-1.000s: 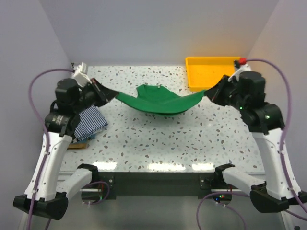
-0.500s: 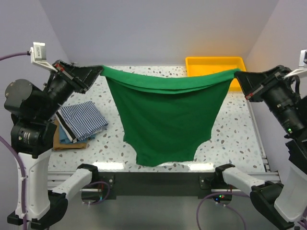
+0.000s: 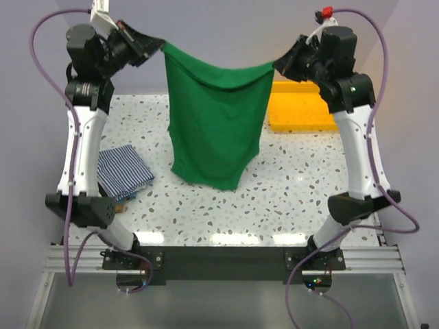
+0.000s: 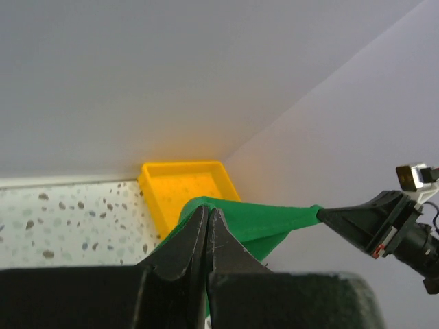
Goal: Fold and stack the tank tops
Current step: Flatten the tank top out
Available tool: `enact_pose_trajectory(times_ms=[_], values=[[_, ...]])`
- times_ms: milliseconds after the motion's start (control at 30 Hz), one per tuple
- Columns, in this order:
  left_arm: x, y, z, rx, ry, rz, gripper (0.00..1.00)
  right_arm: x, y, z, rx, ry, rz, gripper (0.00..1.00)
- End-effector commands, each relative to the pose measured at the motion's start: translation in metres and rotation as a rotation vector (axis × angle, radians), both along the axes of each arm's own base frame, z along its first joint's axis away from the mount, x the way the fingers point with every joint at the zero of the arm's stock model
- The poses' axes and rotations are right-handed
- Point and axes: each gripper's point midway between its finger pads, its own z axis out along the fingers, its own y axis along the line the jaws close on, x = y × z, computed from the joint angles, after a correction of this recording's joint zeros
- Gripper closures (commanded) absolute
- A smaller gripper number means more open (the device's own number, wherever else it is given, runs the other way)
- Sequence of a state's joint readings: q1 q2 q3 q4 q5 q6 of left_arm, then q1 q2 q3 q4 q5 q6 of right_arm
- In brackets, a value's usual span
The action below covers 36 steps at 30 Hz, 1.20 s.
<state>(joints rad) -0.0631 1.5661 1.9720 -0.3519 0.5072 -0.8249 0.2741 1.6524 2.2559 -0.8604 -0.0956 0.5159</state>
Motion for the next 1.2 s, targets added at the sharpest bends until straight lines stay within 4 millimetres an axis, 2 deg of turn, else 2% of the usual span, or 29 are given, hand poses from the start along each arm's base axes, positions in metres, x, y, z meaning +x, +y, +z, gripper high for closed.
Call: enact_pose_trajectory(times_ms=[0,33,67,100,167,200,233,267,300,333,367,400,433,467,500,533,567,600,633,667,700,733,767,800,833,867,933,1033,1167], values=[[-0.005,0.007,0.095,-0.038,-0.272,-0.092,1.00,-0.001,0.004,0.096,0.090,-0.280,0.030,1.00],[0.014,0.022,0.089,-0.061,-0.250,-0.099,1.00,0.002,0.005,0.109,0.105,-0.317,0.034,1.00],[0.012,0.026,0.097,-0.070,-0.270,-0.110,1.00,0.004,0.007,0.111,0.117,-0.322,0.036,1.00],[0.014,0.030,0.092,-0.078,-0.258,-0.129,1.00,0.005,0.007,0.113,0.122,-0.327,0.036,1.00],[0.008,0.039,0.093,-0.089,-0.275,-0.128,1.00,0.007,0.008,0.096,0.110,-0.283,0.041,1.00],[0.021,0.042,0.062,-0.098,-0.203,-0.122,1.00,0.008,0.008,0.089,0.105,-0.270,0.040,1.00],[0.010,0.043,0.063,-0.076,-0.225,-0.111,1.00,0.019,0.009,0.054,0.079,-0.186,0.031,1.00],[0.020,0.045,0.028,-0.080,-0.142,-0.104,1.00,0.013,0.008,0.049,0.073,-0.181,0.031,1.00],[0.020,0.045,0.015,-0.078,-0.115,-0.101,1.00,0.020,0.007,0.010,0.049,-0.088,0.022,1.00],[0.008,0.044,0.012,-0.059,-0.127,-0.101,1.00,0.019,0.007,-0.009,0.038,-0.041,0.018,1.00],[0.014,0.045,-0.031,-0.067,-0.030,-0.095,1.00,0.017,0.007,-0.030,0.031,0.007,0.019,1.00],[0.012,0.045,-0.051,-0.069,0.013,-0.091,1.00,0.005,0.004,-0.037,0.029,0.021,0.015,1.00],[-0.001,0.044,-0.054,-0.057,-0.012,-0.094,1.00,0.002,0.002,-0.096,-0.001,0.151,0.008,1.00],[-0.001,0.044,-0.111,-0.076,0.112,-0.088,1.00,-0.005,0.001,-0.118,-0.004,0.195,0.007,1.00],[-0.007,0.043,-0.135,-0.082,0.159,-0.091,1.00,-0.018,-0.003,-0.134,-0.012,0.227,0.003,1.00],[-0.020,0.039,-0.150,-0.082,0.175,-0.106,1.00,-0.034,-0.007,-0.192,-0.047,0.359,-0.002,1.00],[-0.032,0.036,-0.208,-0.101,0.299,-0.104,1.00,-0.044,-0.011,-0.215,-0.054,0.417,-0.012,1.00],[-0.042,0.031,-0.229,-0.094,0.334,-0.116,1.00,-0.055,-0.014,-0.237,-0.059,0.469,-0.017,1.00],[-0.056,0.026,-0.253,-0.053,0.372,-0.121,1.00,-0.079,-0.019,-0.278,-0.076,0.561,-0.019,1.00],[-0.074,0.021,-0.297,-0.039,0.474,-0.124,1.00,-0.089,-0.020,-0.296,-0.067,0.596,-0.026,1.00],[-0.088,0.018,-0.319,-0.025,0.535,-0.130,1.00,-0.101,-0.026,-0.315,-0.078,0.642,-0.043,1.00],[-0.103,0.014,-0.341,0.005,0.589,-0.127,1.00,-0.126,-0.032,-0.349,-0.097,0.730,-0.052,1.00],[-0.127,0.012,-0.377,0.006,0.684,-0.123,1.00,-0.137,-0.035,-0.362,-0.097,0.768,-0.061,1.00],[-0.138,0.010,-0.392,0.010,0.716,-0.118,1.00,-0.158,-0.039,-0.386,-0.110,0.841,-0.061,1.00],[-0.149,0.011,-0.402,0.008,0.752,-0.099,1.00,-0.167,-0.040,-0.394,-0.112,0.867,-0.060,1.00],[-0.167,0.011,-0.424,0.006,0.816,-0.089,1.00,-0.177,-0.042,-0.400,-0.120,0.893,-0.061,1.00],[-0.187,0.016,-0.445,-0.003,0.892,-0.037,1.00,-0.199,-0.048,-0.416,-0.136,0.957,-0.061,1.00],[-0.211,0.011,-0.458,-0.007,0.953,-0.022,1.00,-0.225,-0.056,-0.432,-0.168,1.036,-0.069,1.00],[-0.228,0.011,-0.463,0.003,0.985,-0.004,1.00,-0.249,-0.061,-0.438,-0.177,1.110,-0.073,1.00]])
